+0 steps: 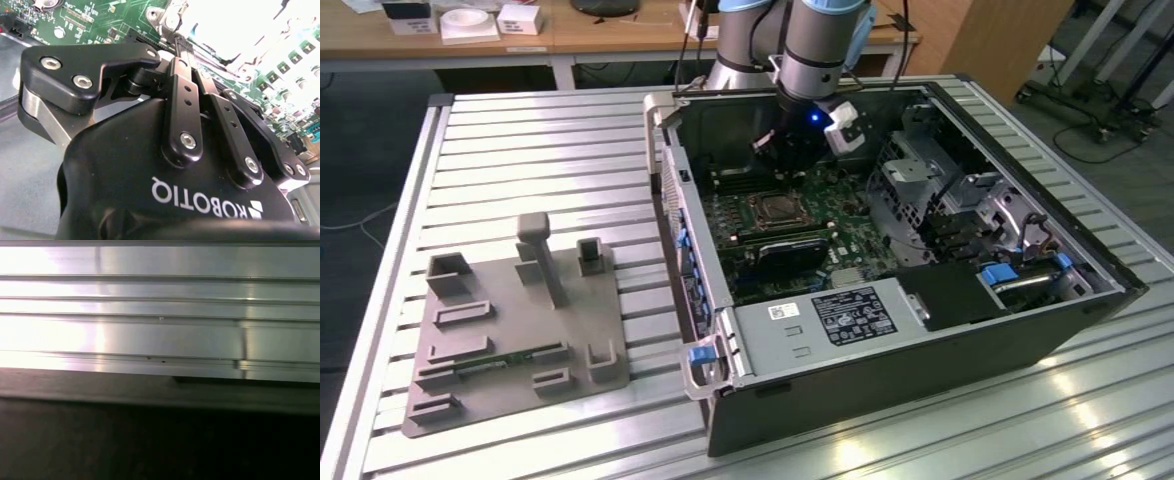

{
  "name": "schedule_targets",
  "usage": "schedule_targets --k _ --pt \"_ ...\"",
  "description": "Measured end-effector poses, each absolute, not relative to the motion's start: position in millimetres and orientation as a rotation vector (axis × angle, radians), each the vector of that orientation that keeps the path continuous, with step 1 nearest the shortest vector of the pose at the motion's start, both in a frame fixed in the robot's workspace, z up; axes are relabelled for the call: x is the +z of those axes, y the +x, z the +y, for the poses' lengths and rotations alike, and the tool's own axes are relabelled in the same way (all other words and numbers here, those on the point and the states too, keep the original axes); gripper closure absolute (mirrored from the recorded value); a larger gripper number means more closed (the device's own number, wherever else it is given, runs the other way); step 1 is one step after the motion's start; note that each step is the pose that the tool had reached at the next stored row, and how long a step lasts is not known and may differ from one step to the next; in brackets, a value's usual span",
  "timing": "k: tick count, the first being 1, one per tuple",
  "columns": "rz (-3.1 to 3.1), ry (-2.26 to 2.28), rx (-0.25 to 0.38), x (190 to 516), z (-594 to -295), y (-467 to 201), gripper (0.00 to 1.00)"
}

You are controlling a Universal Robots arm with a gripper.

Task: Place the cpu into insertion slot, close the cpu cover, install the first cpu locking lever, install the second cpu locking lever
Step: 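Install the first cpu locking lever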

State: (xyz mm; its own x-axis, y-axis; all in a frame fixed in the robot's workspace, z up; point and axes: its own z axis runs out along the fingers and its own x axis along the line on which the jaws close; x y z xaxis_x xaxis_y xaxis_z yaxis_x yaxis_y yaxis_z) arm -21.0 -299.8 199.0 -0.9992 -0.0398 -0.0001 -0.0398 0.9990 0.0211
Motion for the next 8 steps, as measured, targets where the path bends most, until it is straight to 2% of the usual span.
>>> schedule_targets --k 8 --pt "-3.141 0.063 -0.034 201.4 -299.6 -21.0 0.90"
